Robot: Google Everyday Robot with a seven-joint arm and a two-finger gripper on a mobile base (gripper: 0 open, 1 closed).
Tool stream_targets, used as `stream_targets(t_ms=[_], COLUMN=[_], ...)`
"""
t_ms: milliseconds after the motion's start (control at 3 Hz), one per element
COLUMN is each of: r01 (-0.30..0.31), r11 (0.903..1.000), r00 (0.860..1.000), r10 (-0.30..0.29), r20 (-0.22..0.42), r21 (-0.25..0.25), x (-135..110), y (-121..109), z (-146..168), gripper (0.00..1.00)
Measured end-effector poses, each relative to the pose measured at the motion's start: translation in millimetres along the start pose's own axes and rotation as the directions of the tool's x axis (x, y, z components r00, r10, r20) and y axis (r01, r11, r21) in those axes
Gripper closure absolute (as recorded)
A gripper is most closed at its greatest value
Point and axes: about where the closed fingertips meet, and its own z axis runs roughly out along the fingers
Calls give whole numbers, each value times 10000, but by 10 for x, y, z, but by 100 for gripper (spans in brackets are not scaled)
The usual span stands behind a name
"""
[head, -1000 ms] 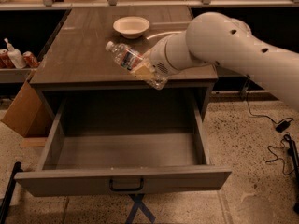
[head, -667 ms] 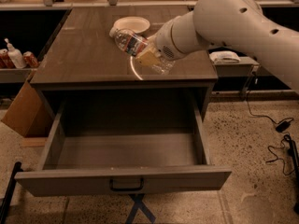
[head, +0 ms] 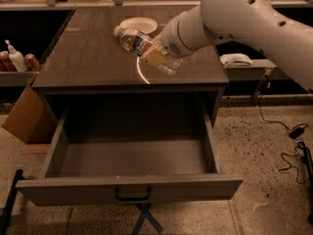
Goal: Pick water bottle from top drawer and place on counter
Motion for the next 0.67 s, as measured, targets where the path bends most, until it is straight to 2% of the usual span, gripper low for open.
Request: stream_targets(t_ms=[667], r01=[-31], r11=[9964], r00=[9990], r10=[-7], r20=[-453], r21=[-847], x=[-85], y=[-252], z=[277], gripper=[100])
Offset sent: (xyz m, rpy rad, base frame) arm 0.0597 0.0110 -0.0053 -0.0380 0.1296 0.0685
